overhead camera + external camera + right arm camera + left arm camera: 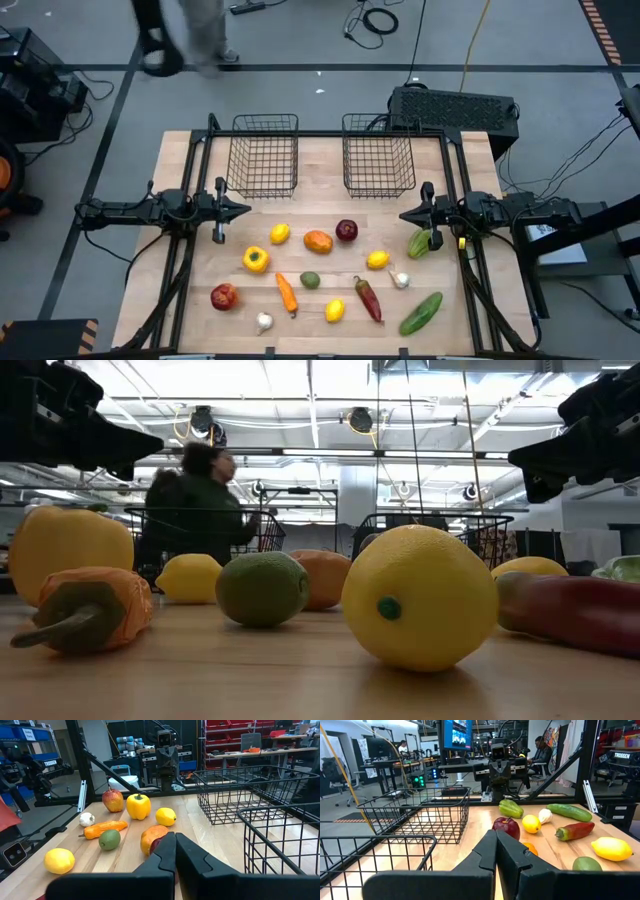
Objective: Sort produce into baskets
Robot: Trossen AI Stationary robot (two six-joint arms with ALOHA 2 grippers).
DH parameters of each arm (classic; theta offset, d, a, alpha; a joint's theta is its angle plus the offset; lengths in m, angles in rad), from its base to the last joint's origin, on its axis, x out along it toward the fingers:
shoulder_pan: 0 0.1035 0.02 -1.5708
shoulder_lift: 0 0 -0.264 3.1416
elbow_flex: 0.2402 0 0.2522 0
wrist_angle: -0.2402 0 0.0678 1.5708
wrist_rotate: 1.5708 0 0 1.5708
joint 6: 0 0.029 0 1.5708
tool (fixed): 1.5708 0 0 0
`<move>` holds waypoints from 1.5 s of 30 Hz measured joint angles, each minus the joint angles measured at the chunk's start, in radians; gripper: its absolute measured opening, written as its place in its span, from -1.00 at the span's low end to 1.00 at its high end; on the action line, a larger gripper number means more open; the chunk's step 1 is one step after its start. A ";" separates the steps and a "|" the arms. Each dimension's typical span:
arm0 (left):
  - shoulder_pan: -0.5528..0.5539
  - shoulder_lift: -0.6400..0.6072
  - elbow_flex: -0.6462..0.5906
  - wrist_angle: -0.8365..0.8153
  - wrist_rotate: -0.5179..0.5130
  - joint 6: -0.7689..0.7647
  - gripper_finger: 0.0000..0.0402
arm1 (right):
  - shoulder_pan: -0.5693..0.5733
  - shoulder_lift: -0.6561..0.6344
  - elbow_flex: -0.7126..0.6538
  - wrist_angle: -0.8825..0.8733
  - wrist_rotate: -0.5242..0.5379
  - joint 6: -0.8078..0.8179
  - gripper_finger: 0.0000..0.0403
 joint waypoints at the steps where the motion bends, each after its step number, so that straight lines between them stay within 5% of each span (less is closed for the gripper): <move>1: 0.000 0.000 0.000 0.000 0.000 0.000 -0.96 | 0.000 0.000 0.000 0.000 0.000 0.000 -1.00; 45: 0.000 0.000 0.000 0.000 0.000 0.000 -0.96 | 0.000 0.000 -0.001 0.018 0.001 0.035 -1.00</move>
